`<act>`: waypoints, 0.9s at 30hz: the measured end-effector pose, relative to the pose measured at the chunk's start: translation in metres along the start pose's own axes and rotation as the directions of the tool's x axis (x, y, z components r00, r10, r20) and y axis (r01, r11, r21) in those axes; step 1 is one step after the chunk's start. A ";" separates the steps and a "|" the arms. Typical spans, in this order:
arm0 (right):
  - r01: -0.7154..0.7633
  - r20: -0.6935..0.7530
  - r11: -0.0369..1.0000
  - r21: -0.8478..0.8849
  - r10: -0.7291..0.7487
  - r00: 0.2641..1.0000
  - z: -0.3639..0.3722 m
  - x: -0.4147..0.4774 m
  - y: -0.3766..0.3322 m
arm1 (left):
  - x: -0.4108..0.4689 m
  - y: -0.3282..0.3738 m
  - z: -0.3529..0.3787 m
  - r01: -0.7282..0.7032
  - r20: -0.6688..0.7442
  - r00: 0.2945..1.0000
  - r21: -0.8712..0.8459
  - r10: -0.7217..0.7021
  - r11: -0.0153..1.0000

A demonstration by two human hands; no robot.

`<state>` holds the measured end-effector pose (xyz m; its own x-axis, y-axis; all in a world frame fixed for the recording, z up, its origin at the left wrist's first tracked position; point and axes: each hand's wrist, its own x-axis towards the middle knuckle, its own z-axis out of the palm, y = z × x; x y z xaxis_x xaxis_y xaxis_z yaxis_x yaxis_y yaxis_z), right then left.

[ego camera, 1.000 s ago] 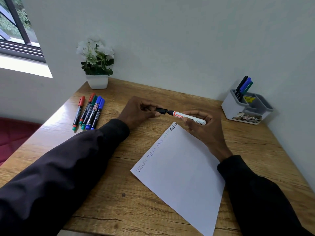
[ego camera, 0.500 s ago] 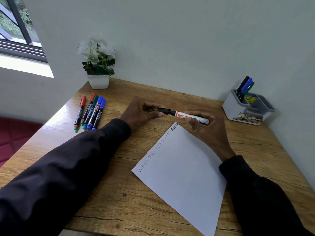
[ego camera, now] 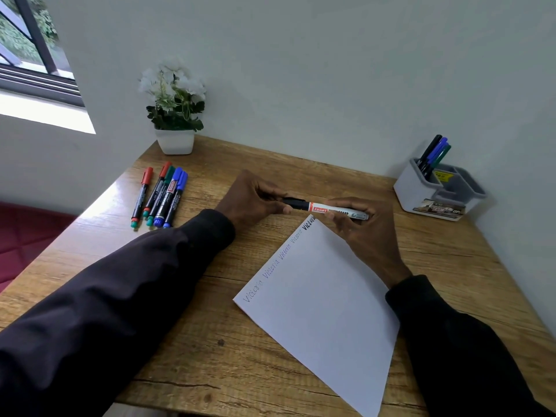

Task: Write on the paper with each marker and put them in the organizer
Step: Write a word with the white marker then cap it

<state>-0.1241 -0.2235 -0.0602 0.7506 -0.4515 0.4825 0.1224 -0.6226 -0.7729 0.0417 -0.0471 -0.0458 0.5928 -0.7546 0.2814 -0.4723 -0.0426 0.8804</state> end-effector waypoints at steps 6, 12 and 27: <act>0.024 -0.028 1.000 -0.017 -0.024 0.999 0.003 -0.002 -0.001 | 0.001 0.000 -0.001 0.006 0.018 1.000 -0.008 -0.006 1.000; 0.065 -0.021 0.998 -0.019 -0.065 0.998 0.004 -0.003 -0.002 | 0.000 -0.001 -0.002 -0.021 0.037 0.999 -0.023 0.022 1.000; 0.033 -0.046 0.999 -0.025 -0.035 0.998 0.002 0.001 -0.011 | -0.002 0.005 0.010 -0.193 -0.050 0.979 0.060 0.196 0.979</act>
<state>-0.1230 -0.2158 -0.0525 0.7150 -0.4588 0.5275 0.1310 -0.6532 -0.7458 0.0317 -0.0520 -0.0459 0.5206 -0.7142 0.4678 -0.6165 0.0646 0.7847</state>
